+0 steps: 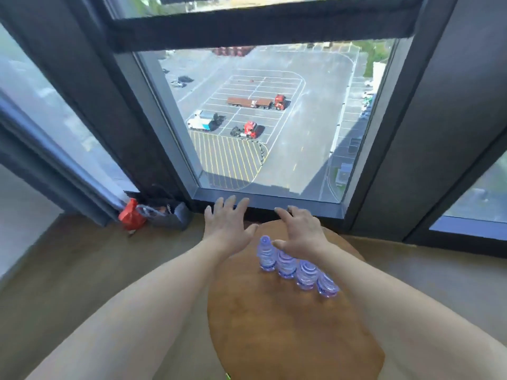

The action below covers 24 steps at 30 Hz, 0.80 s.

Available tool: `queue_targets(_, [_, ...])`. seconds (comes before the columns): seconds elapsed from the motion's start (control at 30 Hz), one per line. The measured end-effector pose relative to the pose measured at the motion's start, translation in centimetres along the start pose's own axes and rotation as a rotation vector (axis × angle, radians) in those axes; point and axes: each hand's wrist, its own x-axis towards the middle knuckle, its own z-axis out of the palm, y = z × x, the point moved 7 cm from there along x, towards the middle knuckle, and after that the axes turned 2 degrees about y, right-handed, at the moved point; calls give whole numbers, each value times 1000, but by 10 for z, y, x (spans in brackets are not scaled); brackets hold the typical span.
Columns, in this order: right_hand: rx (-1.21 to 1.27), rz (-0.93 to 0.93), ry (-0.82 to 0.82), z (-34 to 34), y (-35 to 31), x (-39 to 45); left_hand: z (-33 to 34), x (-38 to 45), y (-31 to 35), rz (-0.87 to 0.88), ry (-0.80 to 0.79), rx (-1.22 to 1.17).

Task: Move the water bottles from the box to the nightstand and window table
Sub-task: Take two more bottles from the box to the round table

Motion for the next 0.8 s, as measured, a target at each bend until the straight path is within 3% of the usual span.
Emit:
queue_targets(0.2, [-45, -298, -58, 18, -127, -8, -23, -100, -118, -351, 38, -9])
queue_targets(0.4, [-100, -660, -63, 39, -304, -71, -51, -249, -242, -701, 156, -68])
queue_targets(0.8, [-186, -1199, -165, 181, -639, -352, -47, -668, -428, -1295, 354, -264])
